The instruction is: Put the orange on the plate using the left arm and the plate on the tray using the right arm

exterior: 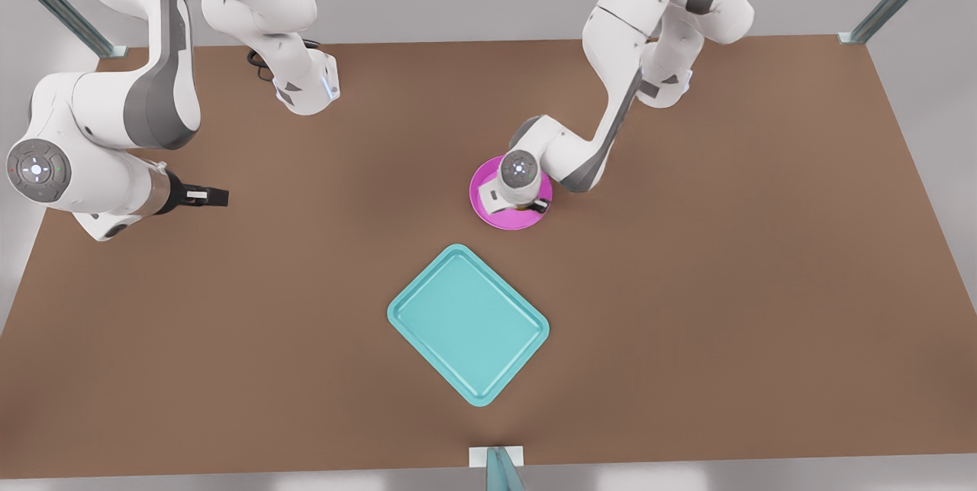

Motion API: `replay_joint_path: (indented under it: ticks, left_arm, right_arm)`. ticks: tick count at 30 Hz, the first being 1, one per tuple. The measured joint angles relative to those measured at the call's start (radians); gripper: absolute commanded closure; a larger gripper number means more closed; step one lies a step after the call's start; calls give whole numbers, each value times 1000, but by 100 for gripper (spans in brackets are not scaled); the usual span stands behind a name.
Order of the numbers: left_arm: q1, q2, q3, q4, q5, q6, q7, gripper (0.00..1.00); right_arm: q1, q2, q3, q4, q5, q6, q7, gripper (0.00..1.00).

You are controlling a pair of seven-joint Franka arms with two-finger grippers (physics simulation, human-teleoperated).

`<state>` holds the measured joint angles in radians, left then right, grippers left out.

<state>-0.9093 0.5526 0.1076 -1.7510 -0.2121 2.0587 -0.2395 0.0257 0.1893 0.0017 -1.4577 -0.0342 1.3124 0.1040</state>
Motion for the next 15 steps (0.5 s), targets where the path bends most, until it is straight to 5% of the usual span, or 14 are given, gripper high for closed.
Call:
replay_joint_path:
  ticks: [2, 3, 4, 8, 11, 15]
  left_arm:
    - [-15, 13, -10, 19, -26, -34, -52, 26]
    - [-17, 16, -13, 17, -36, -49, -75, 8]
    - [-18, 20, -14, 7, -44, -64, -96, 0]
    - [-21, -1, 12, -23, -53, -122, -166, 0]
    - [-15, -97, 234, 224, -58, -314, -193, 0]
    - [12, -138, 697, 566, -57, -641, -133, 0]
  right_arm:
    - [-1, 0, 0, 0, 1, 0, 0, 0]
    - [-1, 1, 0, 0, 1, 0, -1, 0]
    - [-1, 1, -1, -1, 1, 0, -1, 0]
    - [2, 11, 0, 0, 9, 2, -2, 0]
    - [46, 31, 12, -143, 82, 70, -3, 0]
    - [156, 23, 39, -460, 231, 329, -2, 0]
